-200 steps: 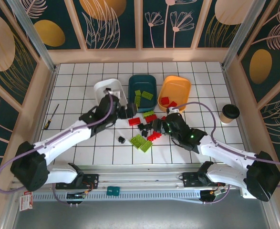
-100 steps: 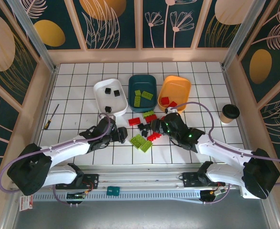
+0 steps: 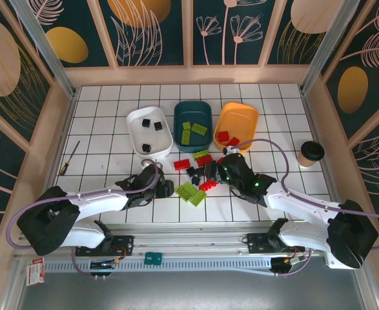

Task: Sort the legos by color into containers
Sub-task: Pick up the lego from the middle-left of the table, then place the lego in the container.

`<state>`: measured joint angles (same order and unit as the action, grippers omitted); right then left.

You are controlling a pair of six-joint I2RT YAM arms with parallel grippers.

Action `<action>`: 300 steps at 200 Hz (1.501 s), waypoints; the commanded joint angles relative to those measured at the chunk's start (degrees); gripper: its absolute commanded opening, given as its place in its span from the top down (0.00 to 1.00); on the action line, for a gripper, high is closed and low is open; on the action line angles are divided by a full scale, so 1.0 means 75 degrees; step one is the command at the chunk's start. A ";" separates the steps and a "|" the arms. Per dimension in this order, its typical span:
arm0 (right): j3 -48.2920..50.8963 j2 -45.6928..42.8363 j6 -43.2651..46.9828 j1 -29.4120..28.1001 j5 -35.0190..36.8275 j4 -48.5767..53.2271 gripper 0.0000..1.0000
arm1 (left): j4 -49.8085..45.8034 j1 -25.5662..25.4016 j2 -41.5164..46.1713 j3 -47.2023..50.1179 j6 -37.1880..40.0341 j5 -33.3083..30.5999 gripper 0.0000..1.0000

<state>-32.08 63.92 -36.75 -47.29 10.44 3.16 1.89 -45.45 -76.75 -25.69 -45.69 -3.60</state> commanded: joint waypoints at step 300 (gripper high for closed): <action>0.0051 0.0455 0.0043 -0.0868 0.0120 0.0511 0.35 | -0.0767 0.3105 -0.1693 -0.4938 0.1100 0.0276 0.18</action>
<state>-31.09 65.52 -37.23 -52.05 8.08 4.32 -6.00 -21.69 -97.97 -65.28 -36.10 -6.61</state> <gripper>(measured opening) 0.648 0.782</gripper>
